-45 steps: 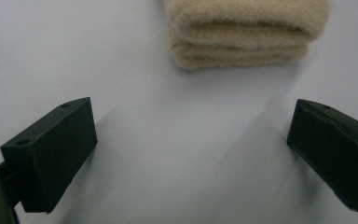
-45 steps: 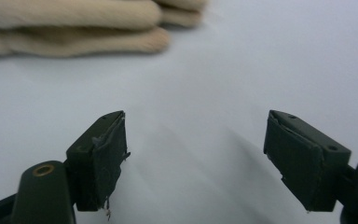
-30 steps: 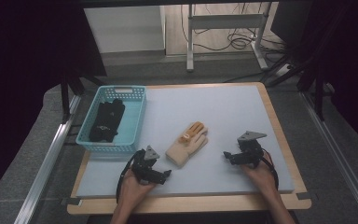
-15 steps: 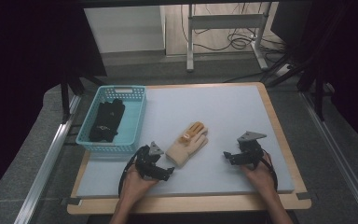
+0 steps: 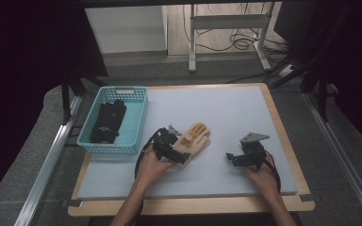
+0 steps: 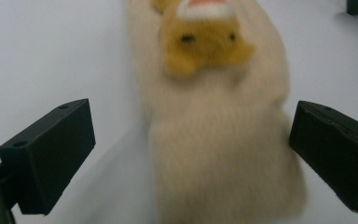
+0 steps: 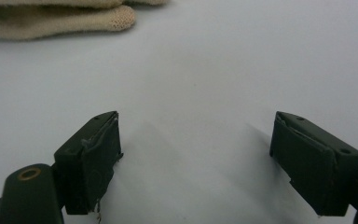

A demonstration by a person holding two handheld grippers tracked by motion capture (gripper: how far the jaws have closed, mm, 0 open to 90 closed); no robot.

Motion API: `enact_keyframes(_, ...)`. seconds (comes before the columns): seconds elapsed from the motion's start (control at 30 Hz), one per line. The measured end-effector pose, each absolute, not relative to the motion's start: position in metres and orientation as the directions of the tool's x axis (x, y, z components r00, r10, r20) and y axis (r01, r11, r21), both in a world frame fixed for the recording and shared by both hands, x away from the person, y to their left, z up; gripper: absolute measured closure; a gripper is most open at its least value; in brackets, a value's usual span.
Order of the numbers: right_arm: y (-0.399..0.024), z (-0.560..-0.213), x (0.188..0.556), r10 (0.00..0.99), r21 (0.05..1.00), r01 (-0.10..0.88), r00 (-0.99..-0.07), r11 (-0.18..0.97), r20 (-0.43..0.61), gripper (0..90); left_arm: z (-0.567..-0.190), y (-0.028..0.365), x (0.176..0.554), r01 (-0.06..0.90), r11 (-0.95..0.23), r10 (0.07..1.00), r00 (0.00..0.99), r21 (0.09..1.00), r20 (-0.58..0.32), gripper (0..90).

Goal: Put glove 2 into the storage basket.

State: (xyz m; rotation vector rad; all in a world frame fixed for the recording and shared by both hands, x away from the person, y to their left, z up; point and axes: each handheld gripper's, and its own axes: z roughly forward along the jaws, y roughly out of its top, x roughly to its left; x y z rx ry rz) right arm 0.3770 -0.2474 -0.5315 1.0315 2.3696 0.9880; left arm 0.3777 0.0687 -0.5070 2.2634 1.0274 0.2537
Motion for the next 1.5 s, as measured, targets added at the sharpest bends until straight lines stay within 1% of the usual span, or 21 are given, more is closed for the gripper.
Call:
enact_keyframes(0.23, -0.247, -0.531, 0.377, 0.747, 0.727, 0.486, -0.662, 0.485, -0.055, 15.9, -0.516, 0.044, 0.395, 0.619, -0.535, 0.714, 0.695, 0.576, -0.083, 1.8)
enact_keyframes(0.3, -0.247, -0.531, 0.377, 0.748, 0.727, 0.486, -0.662, 0.485, -0.056, 15.9, -0.519, 0.037, 0.396, 0.616, -0.558, 0.71, 0.701, 0.556, -0.064, 2.1)
enact_keyframes(0.43, -0.247, -0.532, 0.377, 0.747, 0.727, 0.485, -0.662, 0.485, -0.056, 15.9, -0.525, 0.031, 0.396, 0.612, -0.588, 0.705, 0.708, 0.53, -0.036, 3.2)
enact_keyframes(0.5, -0.247, -0.532, 0.377, 0.747, 0.727, 0.485, -0.662, 0.485, -0.056, 15.9, -0.526, 0.033, 0.395, 0.607, -0.584, 0.703, 0.71, 0.539, -0.038, 4.9)
enact_keyframes(0.63, -0.247, -0.532, 0.377, 0.747, 0.727, 0.485, -0.662, 0.485, -0.057, 15.9, -0.523, 0.036, 0.392, 0.601, -0.589, 0.696, 0.717, 0.54, -0.039, 15.9)
enact_keyframes(0.73, -0.247, -0.532, 0.377, 0.747, 0.727, 0.485, -0.663, 0.487, -0.058, 15.9, -0.521, 0.036, 0.391, 0.602, -0.592, 0.696, 0.717, 0.536, -0.038, 22.3)
enact_keyframes(0.87, -0.247, -0.532, 0.377, 0.747, 0.726, 0.485, -0.663, 0.487, -0.059, 15.9, -0.517, 0.036, 0.388, 0.601, -0.597, 0.691, 0.722, 0.531, -0.039, 37.9)
enact_keyframes(1.0, -0.247, -0.532, 0.377, 0.747, 0.726, 0.484, -0.663, 0.488, -0.06, 15.9, -0.516, 0.037, 0.389, 0.606, -0.597, 0.693, 0.72, 0.526, -0.044, 45.7)
enact_keyframes(1.1, -0.247, -0.532, 0.377, 0.747, 0.726, 0.485, -0.663, 0.488, -0.059, 15.9, -0.515, 0.039, 0.389, 0.613, -0.585, 0.696, 0.716, 0.531, -0.06, 49.7)
enact_keyframes(1.23, -0.247, -0.532, 0.377, 0.746, 0.726, 0.484, -0.663, 0.488, -0.059, 15.9, -0.514, 0.043, 0.391, 0.626, -0.569, 0.696, 0.712, 0.533, -0.093, 52.4)
enact_keyframes(1.5, -0.247, -0.532, 0.377, 0.747, 0.727, 0.485, -0.662, 0.487, -0.058, 15.9, -0.498, 0.051, 0.395, 0.636, -0.551, 0.723, 0.688, 0.54, -0.072, 52.8)
